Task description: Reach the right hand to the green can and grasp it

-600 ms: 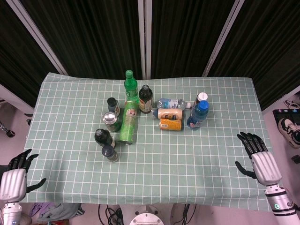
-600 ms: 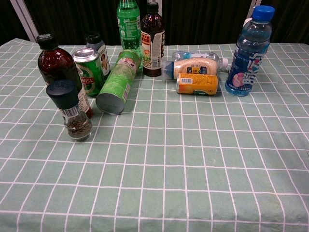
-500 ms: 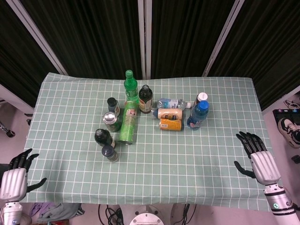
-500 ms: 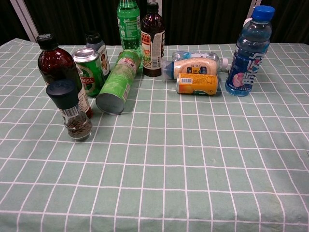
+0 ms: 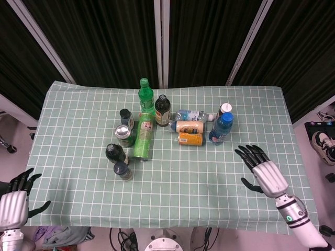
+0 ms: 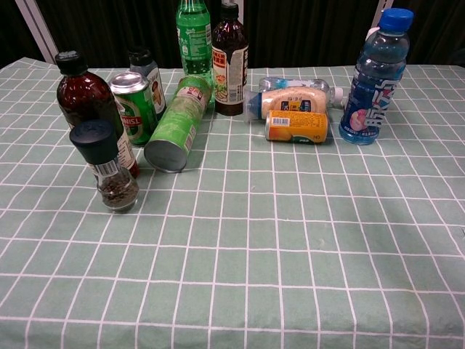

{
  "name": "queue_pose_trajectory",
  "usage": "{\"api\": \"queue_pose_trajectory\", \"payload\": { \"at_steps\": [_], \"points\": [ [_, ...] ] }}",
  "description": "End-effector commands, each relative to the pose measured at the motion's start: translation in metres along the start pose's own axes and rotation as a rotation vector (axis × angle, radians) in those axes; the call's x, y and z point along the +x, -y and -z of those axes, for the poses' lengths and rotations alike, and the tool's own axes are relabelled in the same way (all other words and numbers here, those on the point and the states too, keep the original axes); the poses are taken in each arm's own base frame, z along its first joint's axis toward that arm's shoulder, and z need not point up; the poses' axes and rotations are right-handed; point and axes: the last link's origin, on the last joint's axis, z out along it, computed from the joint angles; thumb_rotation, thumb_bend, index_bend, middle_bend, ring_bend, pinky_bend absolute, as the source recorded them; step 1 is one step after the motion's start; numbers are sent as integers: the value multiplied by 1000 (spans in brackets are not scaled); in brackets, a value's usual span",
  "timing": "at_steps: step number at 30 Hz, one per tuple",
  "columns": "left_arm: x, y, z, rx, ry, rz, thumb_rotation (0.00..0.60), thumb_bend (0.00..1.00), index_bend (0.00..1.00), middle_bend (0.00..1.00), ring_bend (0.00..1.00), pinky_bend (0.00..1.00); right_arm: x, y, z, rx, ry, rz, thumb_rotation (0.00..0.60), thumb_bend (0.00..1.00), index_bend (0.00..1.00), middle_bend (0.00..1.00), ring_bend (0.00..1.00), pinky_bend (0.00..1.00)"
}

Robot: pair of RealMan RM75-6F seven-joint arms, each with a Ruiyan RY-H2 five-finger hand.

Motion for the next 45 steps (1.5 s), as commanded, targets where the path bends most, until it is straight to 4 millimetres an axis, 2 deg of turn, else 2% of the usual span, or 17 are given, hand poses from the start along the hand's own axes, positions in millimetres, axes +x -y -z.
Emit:
{"api": "queue_pose_trajectory", "payload": {
  "at_steps": [1,2,6,9,14,19,24,32,36,39,45],
  "points": [
    [0,1,4,5,-2,2,600,0,237,110,113,160,0,43,-64,196,65,125,600,206,0,40,0,61],
    [1,2,6,9,-4,3,600,0,237,110,113,160,0,56,-83,242,80,158,600,179,0,40,0,61],
    [2,6,12,25,-6,5,600,0,236,110,113,160,-8,103,-140,377,111,273,600,38,0,41,0,61],
    [2,10,17,39,-1,4,600,0,236,110,113,160,-16,135,-178,448,121,368,600,0,0,42,0,62],
    [3,17,25,72,-4,6,600,0,236,110,113,160,-34,178,-225,519,121,515,600,0,0,43,0,65],
    [5,23,32,99,-6,8,600,0,236,110,113,160,-50,199,-254,533,130,613,600,0,0,50,0,68],
    [5,27,36,118,-8,10,600,0,236,110,113,160,-62,209,-271,534,134,661,600,16,0,67,0,68],
    [5,31,38,133,-8,10,600,0,236,110,113,160,-73,218,-284,550,120,701,600,33,0,93,0,81],
    [5,32,40,139,-8,13,600,0,236,110,112,160,-81,222,-287,554,115,701,600,77,10,121,1,114],
    [5,33,41,145,-5,13,600,0,236,110,113,160,-84,223,-288,560,95,700,600,153,122,173,42,176],
    [6,33,42,146,-8,15,600,0,236,110,113,160,-92,223,-291,577,50,702,600,323,479,398,257,337]
  ]
}}
